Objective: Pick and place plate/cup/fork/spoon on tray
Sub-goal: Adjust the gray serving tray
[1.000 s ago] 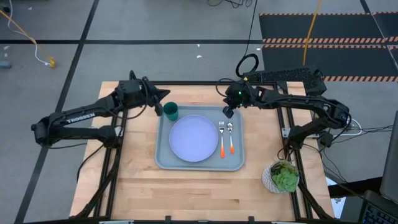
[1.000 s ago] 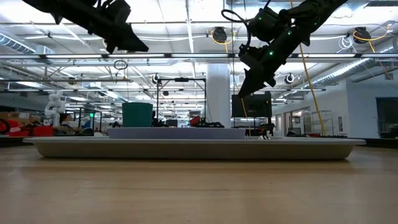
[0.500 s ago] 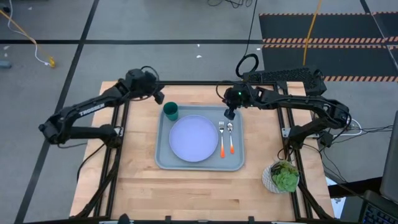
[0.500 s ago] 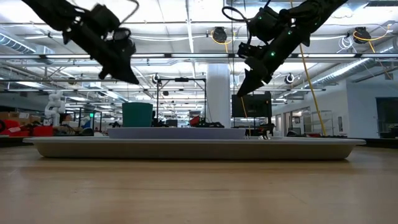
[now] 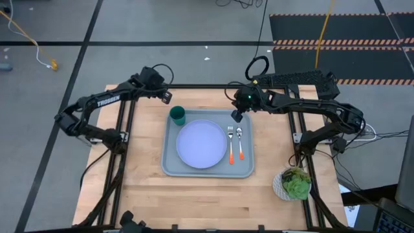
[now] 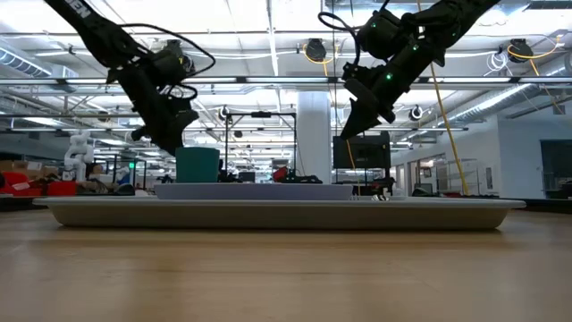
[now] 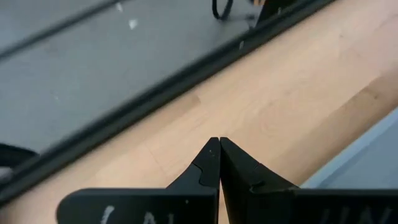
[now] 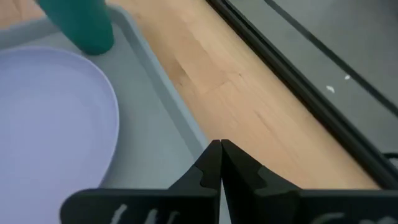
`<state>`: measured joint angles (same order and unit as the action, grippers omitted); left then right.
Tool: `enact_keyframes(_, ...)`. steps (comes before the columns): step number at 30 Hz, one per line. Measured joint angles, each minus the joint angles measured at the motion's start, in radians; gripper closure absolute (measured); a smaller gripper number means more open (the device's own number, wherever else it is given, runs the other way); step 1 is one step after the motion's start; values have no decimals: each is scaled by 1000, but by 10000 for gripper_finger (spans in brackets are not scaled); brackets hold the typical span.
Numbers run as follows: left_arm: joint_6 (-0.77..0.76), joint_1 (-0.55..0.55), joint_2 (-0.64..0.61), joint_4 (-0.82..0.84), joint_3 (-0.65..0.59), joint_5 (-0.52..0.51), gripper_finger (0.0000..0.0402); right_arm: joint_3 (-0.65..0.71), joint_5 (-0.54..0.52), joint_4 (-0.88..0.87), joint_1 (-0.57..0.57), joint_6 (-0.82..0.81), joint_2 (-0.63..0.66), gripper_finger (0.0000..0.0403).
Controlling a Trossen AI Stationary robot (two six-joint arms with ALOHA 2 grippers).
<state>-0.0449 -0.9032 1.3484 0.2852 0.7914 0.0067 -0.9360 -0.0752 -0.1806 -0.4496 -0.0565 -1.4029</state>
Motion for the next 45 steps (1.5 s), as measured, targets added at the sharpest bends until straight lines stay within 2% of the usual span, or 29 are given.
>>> enact_keyframes(7, 11, -33, 50, 52, 37, 76, 398, -25, 3, -92, -13, -125, 0, 403)
enact_keyframes(11, 68, -22, 46, 75, 37, 149, 397, -30, 28, -186, -14, -101, 1, 403)
enact_keyframes(13, 93, -9, 45, 86, 37, 125, 393, -30, 29, -213, -13, -83, 0, 403)
enact_keyframes(17, 195, -2, 46, 165, 37, -20, 398, -30, 35, -257, -14, -64, 1, 403)
enact_keyframes(20, 281, -2, 46, 232, 37, -24, 397, -30, 62, -280, -14, -30, 1, 403)
enact_keyframes(23, 369, 8, 46, 271, 37, 15, 397, -27, 80, -274, -13, 12, 1, 403)
enact_keyframes(29, 543, 36, 46, 223, -5, 48, 398, -11, 42, -252, -14, 148, 0, 403)
enact_keyframes(33, 582, 38, 46, 187, -32, 70, 399, -11, -28, -248, -14, 155, 0, 403)
enact_keyframes(40, 656, 38, 64, 165, -43, 75, 400, -11, -31, -301, -37, 149, 0, 403)
enact_keyframes(45, 707, 38, 147, 117, -46, 106, 400, -11, -30, -302, -81, 160, 0, 403)
